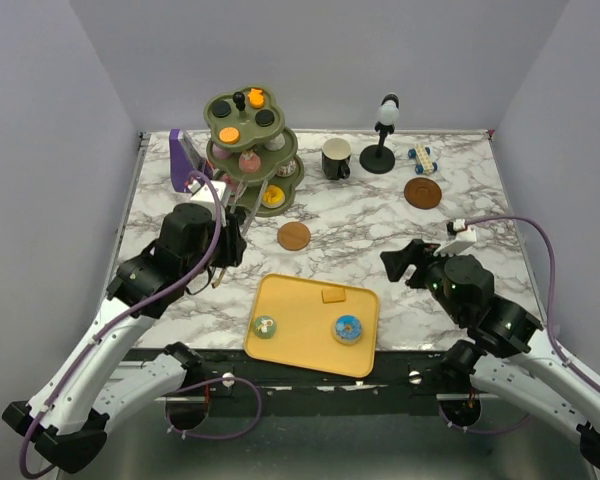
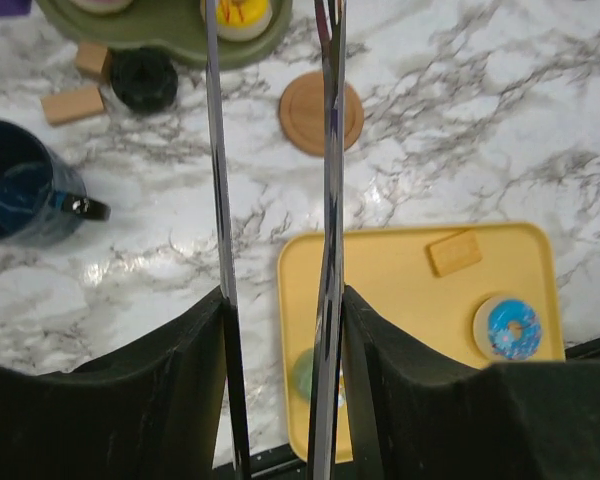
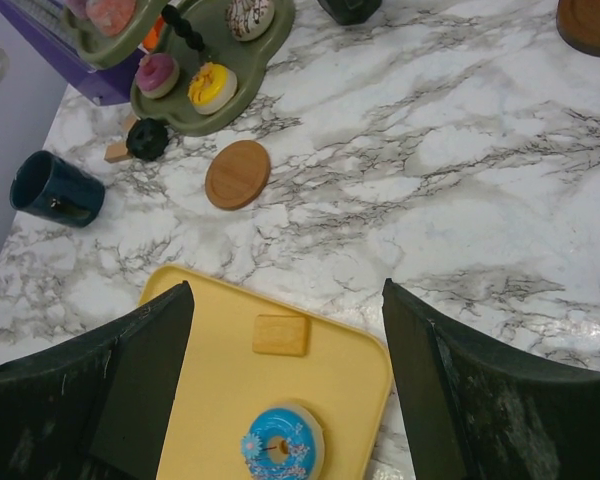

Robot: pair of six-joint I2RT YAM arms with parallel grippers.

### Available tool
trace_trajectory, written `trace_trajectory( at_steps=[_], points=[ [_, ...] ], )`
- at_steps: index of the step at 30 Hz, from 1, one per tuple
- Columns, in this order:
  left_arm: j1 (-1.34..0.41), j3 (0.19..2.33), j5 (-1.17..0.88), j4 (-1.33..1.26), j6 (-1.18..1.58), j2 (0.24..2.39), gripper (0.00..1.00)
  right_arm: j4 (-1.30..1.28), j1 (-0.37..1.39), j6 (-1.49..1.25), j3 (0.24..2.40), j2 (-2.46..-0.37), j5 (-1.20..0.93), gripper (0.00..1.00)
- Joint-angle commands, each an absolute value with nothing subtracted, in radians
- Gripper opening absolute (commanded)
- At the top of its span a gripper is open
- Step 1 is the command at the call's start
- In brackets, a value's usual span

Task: Serve the afternoon tea
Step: Adjust the desert table at the center of the board.

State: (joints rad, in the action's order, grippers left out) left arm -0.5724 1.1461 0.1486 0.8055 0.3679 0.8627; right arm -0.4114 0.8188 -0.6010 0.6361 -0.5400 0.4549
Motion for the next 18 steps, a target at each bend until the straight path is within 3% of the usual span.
trace_trajectory(
  at_steps=[1, 11, 18],
  points=[
    [-0.584, 0.967, 0.197, 0.752, 0.463, 0.749, 0.52, -0.385, 0.821, -0.600, 0.630, -0.564, 0.436, 0.84],
    [-0.583, 0.753, 0.192, 0.638, 0.538, 0.639, 0.51, -0.222, 0.821, -0.663, 0.611, -0.760, 0.346, 0.84],
    [-0.583, 0.664, 0.209, 0.614, 0.553, 0.531, 0.51, -0.036, 0.819, -0.713, 0.708, -1.048, 0.310, 0.84]
  ],
)
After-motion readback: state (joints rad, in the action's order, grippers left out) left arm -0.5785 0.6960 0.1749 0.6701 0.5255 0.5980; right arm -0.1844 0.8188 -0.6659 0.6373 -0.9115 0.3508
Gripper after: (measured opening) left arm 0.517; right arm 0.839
